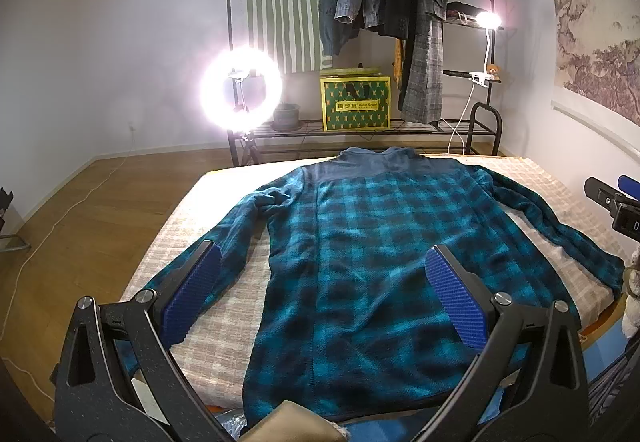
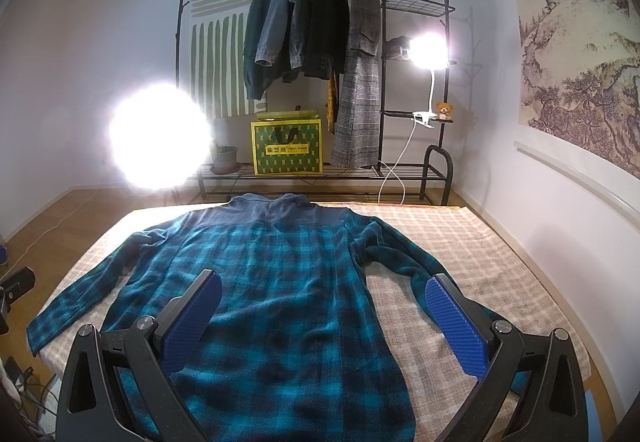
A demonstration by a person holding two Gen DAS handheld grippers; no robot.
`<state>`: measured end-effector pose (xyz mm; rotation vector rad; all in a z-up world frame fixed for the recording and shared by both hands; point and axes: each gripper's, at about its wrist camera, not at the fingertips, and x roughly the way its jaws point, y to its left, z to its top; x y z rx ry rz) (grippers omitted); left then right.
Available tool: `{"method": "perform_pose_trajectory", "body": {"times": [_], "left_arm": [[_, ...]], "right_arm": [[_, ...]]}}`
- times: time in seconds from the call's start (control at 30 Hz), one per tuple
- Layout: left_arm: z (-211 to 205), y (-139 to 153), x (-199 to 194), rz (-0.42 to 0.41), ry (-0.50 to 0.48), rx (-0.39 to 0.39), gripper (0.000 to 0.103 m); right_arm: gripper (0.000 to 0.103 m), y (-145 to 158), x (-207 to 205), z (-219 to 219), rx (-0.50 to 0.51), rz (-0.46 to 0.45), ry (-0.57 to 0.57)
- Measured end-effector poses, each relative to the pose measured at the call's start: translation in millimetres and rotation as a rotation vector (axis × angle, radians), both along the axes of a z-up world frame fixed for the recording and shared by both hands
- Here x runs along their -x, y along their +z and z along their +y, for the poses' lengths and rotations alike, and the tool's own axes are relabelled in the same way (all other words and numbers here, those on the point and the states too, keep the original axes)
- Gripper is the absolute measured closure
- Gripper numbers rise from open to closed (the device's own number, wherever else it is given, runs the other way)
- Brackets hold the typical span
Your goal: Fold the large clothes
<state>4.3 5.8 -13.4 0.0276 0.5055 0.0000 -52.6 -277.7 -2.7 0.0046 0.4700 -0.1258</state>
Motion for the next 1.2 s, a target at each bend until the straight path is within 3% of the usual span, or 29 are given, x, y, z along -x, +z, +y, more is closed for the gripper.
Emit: {"method": "perform_pose_trajectory", "body": {"times": [0.33, 0.53, 0.7, 0.83, 0.93, 1.2], "left_arm": [[2, -4, -1, 0.004, 0.003, -0.001, 0.0], [19, -19, -9, 0.054, 0.004, -0.01, 0.0], [52, -26, -22, 0.103, 0.029, 0.011, 0.0], [74, -29, -31, 0.129, 0.049, -0.007, 0.009], [99, -32, -40, 0.159, 0.073, 0.013, 0.011], [171, -49, -58, 0.214, 0.205, 0.079, 0.015]], "right_arm": [[0.0, 2, -3, 5, -0.002, -0.002, 0.012], [0.0, 1, -13, 21, 0.003, -0.001, 0.029], [0.0, 3, -22, 42, 0.011, 0.013, 0.054], [0.0, 8, -22, 63, 0.051, -0.005, 0.081], [0.0, 9, -27, 79, 0.086, -0.011, 0.102], [0.0, 1, -57, 114, 0.087, 0.028, 0.168]]}}
